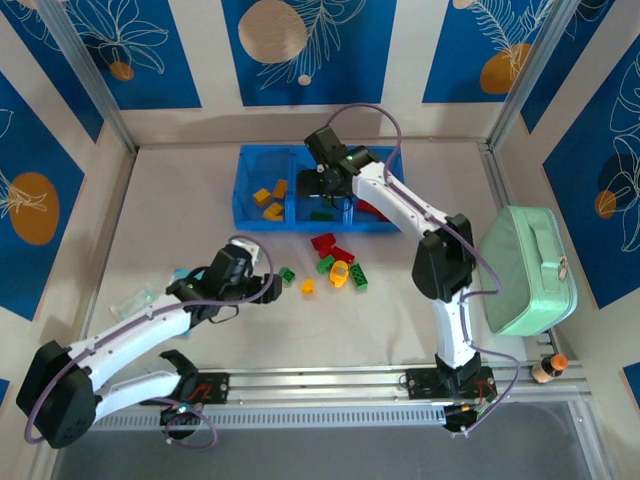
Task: Sort the legos into containers by color
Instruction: Place the lego in the container, then pick up the lego from the center of the table.
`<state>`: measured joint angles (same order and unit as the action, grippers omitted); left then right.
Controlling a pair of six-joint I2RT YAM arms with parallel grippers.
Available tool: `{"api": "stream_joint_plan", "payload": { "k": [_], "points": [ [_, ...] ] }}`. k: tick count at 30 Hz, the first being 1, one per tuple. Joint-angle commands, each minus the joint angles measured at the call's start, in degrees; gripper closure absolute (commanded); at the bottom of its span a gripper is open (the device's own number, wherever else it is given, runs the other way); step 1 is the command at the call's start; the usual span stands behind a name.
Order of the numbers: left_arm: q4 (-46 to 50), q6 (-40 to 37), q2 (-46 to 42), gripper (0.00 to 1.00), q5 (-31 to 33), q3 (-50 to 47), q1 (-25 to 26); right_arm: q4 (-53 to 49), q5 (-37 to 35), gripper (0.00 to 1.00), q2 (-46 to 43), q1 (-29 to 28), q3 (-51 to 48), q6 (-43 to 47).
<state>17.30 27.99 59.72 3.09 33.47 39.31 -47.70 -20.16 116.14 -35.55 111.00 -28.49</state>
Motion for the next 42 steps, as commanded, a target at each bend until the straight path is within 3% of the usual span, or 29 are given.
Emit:
{"api": "stream_joint_plan", "payload": {
  "k": [1, 4, 8, 15, 26, 42],
  "points": [
    [-1.9, -1.5, 2.3, 0.21, 0.1, 2.6, 1.1, 3.1, 1.6, 0.19, -7.6, -0.3, -6.4, -0.1],
    [-3.6, -1.2, 4.2, 0.21, -0.7, 3.0, 1.2, 4.6, 1.2, 0.19, -11.2, -0.5, -13.3, 0.2],
    [-5.6, -0.5, 6.0, 0.21, -2.0, 2.8, 1.3, 6.7, 1.4, 0.12, -13.5, -0.7, -21.3, 1.1],
    [-5.5, 0.0, 6.2, 0.21, -2.1, 2.2, 1.5, 9.6, 3.2, 0.13, -11.7, -1.3, -27.5, 1.6],
    [-3.2, 0.3, 2.8, 0.21, -0.7, 0.2, 1.5, 6.4, 0.4, 0.12, 0.4, -3.7, -20.3, 3.5],
    [-2.6, -0.5, 1.7, 0.22, 0.3, -0.6, 1.5, 5.3, -3.6, 0.13, 9.2, -5.0, -14.6, 3.6]
  ]
}}
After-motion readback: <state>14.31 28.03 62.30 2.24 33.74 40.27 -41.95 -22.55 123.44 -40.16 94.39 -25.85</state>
